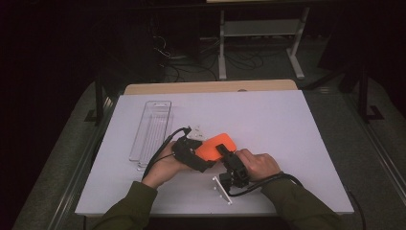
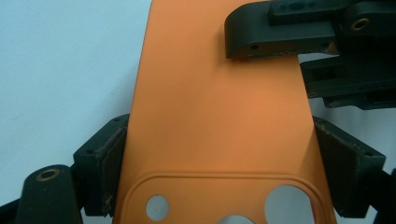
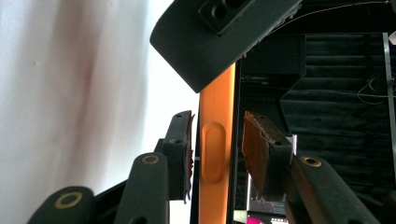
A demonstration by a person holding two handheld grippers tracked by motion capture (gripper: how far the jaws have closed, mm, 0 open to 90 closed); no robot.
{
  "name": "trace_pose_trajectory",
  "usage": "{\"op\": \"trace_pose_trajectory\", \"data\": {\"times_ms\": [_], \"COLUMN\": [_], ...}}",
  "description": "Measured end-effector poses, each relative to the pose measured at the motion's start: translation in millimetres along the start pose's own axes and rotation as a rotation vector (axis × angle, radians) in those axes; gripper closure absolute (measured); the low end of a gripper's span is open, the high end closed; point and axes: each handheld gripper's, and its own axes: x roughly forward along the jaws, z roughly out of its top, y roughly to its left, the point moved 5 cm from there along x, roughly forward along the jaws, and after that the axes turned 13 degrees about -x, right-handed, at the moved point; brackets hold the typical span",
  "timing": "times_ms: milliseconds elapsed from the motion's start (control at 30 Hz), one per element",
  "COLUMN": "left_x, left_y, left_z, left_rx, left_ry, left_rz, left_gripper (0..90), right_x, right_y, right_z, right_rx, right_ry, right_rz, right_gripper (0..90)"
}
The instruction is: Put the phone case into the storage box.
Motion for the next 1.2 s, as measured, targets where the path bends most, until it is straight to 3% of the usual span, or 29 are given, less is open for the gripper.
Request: {"op": "trace_pose_trajectory", "data": {"times_ms": [800, 867, 967, 1000, 1200], "left_x": [-0.8, -0.7, 0.4, -0.8, -0.6], "left_y": [2.1, 3.1, 1.7, 3.5, 2.8], "left_z": [-0.6, -0.4, 0.4, 0.2, 0.0], "left_rx": [-0.022, -0.02, -0.052, -0.035, -0.052], "left_ry": [0.014, 0.012, -0.01, 0.004, -0.002], "left_rz": [-0.001, -0.009, -0.026, -0.024, -0.038], "left_gripper": [15.5, 15.5, 15.4, 15.4, 15.2], "right_x": [-1.0, -1.2, -1.3, -1.5, -2.1], "right_y": [0.3, 0.2, -1.2, -1.3, -2.5], "right_z": [3.0, 3.1, 3.3, 3.2, 3.4], "right_rx": [-0.018, -0.027, -0.039, -0.037, -0.042], "right_ry": [-0.008, -0.002, 0.0, 0.002, 0.0], "right_rz": [-0.002, -0.009, -0.023, -0.024, -0.02], "right_gripper": [74.4, 75.8, 77.8, 78.6, 80.4]}}
